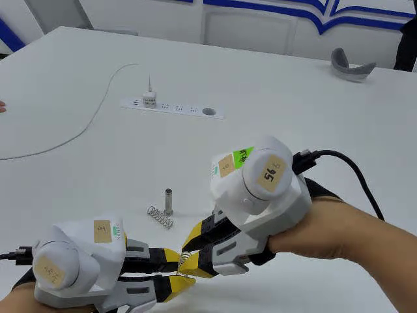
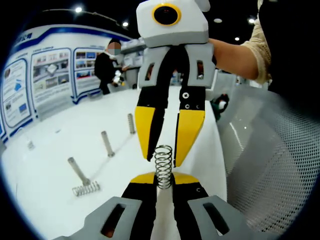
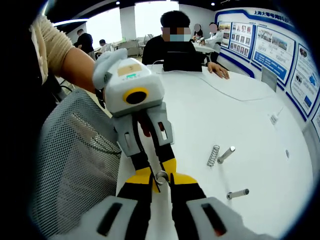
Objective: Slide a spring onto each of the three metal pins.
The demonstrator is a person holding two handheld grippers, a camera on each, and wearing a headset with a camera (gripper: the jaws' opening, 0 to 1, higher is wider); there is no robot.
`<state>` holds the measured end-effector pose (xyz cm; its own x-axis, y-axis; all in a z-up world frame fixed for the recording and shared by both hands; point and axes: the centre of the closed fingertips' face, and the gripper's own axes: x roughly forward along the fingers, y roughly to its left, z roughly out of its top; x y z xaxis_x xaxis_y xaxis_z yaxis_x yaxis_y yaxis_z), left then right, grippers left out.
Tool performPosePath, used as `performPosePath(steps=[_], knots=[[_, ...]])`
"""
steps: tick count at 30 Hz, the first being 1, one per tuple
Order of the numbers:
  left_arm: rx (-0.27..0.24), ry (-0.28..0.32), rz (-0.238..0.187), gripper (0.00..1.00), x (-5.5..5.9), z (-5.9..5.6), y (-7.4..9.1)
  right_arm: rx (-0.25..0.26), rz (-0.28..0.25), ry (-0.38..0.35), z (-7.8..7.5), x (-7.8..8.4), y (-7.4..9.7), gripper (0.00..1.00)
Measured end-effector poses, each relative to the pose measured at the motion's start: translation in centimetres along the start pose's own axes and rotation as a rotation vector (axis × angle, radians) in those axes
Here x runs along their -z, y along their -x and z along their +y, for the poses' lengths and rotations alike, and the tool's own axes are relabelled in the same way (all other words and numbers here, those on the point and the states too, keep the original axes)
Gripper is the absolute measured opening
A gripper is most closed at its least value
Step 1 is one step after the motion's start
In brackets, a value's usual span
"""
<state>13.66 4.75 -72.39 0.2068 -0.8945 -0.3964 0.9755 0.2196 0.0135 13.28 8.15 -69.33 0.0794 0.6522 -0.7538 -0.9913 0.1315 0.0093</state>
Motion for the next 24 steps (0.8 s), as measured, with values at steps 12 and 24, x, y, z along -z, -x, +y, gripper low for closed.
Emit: performPosePath(steps=[12,24], knots=[[-0.009,0.008,-0.024,0.11,-0.6,0.3,0.0,0.014,-0.011,-0.009,-0.3,-0.1,0.0,0.12],[-0.05,0.029,-0.026,0.21,-0.5,1.3,0.7,0.035,-0.01,-0.013,-0.9,-0.1,0.2,0.12]])
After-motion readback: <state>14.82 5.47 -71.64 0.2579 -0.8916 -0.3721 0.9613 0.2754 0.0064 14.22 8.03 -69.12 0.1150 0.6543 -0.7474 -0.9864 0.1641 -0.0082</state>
